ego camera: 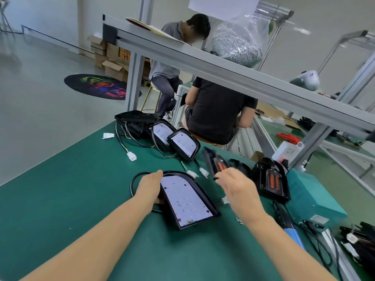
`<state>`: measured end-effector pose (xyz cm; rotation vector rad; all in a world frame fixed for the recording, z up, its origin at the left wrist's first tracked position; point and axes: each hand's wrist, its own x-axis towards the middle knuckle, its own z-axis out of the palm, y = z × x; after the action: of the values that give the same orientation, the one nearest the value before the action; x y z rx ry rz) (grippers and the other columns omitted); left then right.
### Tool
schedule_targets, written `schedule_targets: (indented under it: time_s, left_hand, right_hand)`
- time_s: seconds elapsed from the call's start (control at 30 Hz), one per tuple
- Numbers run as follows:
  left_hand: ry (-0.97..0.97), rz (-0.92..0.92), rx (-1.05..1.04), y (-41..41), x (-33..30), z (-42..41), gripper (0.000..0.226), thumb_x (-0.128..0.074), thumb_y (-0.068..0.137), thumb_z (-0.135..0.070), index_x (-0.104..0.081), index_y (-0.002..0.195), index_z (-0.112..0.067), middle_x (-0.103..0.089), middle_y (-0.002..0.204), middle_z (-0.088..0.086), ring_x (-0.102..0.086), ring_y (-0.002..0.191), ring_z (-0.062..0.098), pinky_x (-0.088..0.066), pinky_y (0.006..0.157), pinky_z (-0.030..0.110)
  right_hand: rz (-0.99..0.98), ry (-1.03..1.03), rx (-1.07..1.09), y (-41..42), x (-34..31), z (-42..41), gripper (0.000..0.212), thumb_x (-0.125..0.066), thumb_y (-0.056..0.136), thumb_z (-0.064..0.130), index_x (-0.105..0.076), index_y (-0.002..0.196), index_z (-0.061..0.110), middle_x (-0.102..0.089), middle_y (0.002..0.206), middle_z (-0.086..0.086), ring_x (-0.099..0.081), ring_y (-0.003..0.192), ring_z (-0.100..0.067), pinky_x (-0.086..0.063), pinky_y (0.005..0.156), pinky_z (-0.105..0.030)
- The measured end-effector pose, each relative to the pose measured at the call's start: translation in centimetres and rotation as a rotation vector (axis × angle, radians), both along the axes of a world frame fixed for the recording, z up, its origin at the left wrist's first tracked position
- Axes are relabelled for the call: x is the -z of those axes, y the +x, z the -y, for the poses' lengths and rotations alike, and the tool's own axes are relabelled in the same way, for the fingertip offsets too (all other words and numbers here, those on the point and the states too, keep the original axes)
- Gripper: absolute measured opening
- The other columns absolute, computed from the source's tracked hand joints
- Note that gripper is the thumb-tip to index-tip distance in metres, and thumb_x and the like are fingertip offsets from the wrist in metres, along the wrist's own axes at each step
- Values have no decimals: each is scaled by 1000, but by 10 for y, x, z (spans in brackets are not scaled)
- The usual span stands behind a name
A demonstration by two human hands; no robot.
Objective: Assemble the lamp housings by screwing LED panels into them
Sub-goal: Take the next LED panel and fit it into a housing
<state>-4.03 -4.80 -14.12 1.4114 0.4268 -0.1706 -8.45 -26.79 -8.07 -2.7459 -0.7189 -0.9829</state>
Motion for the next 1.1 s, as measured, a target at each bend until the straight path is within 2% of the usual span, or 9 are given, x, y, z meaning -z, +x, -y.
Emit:
schedule_targets:
  time_s: [0.13,0.27,0.37,0.47,0.6,0.77,0.93,1.03,1.1]
  left_hand:
    - [-39,-9,12,-3,-4,-1,25,-42,97,-22,-58,102,-4,-61,117,25,-59,92,33,-54,70,41]
    - [-112,-10,27,-7,-7,-2,32,-43,98,-28,-59,112,-4,-63,117,22,-59,88,30,-51,59,32]
    - [-118,-17,30,-9,-7,-3,36,-44,98,-33,-59,119,-7,-64,116,18,-62,98,33,-52,61,33]
    - [-122,-1,46,-12,-8,-3,33,-44,98,-34,-62,109,-9,-68,107,14,-64,86,28,-52,60,31]
    - [-152,54,83,-15,-8,-6,28,-44,98,-33,-62,103,-12,-67,98,10,-62,78,23,-52,63,31]
    - [-267,120,138,-17,-5,-14,21,-51,96,-30,-61,102,-13,-68,92,7,-63,76,21,-52,73,35]
    - [-282,172,147,-20,-4,-16,23,-52,94,-17,-62,112,-8,-66,91,8,-60,72,21,-50,70,33]
    - [-294,190,120,-21,-5,-15,27,-49,94,-10,-61,118,-3,-64,97,13,-59,73,21,-50,67,31]
    - [-293,198,112,-22,-5,-15,27,-49,94,-7,-61,118,-3,-64,100,14,-59,74,21,-51,66,31]
  right_hand:
    - [30,-218,-165,-45,2,-28,20,-59,71,-2,-71,83,9,-65,82,-2,-62,71,-23,-48,59,-27]
    - [-49,-379,-254,-68,4,-41,20,-55,74,0,-69,80,13,-63,79,-1,-60,67,-20,-48,59,-27]
    - [-96,-481,-240,-74,2,-46,30,-41,76,6,-68,77,19,-61,77,5,-56,65,-15,-43,58,-21]
    - [-148,-516,-253,-75,1,-51,32,-40,78,7,-70,81,21,-60,78,6,-57,68,-14,-44,58,-21]
    - [-275,-535,-333,-72,3,-58,18,-59,80,0,-68,89,14,-61,85,-1,-57,75,-20,-48,66,-29]
    - [-418,-519,-386,-67,8,-52,17,-50,94,1,-66,98,6,-59,96,-8,-52,86,-27,-42,78,-34]
    - [-403,-497,-422,-68,15,-49,15,-56,93,2,-69,98,7,-60,93,-7,-53,83,-26,-46,75,-36]
    - [-316,-315,-452,-70,17,-49,16,-56,96,14,-71,99,9,-64,96,-6,-57,86,-26,-46,79,-34]
    - [-207,-49,-315,-67,17,-45,22,-54,97,23,-71,107,13,-64,107,-2,-56,99,-21,-42,90,-31]
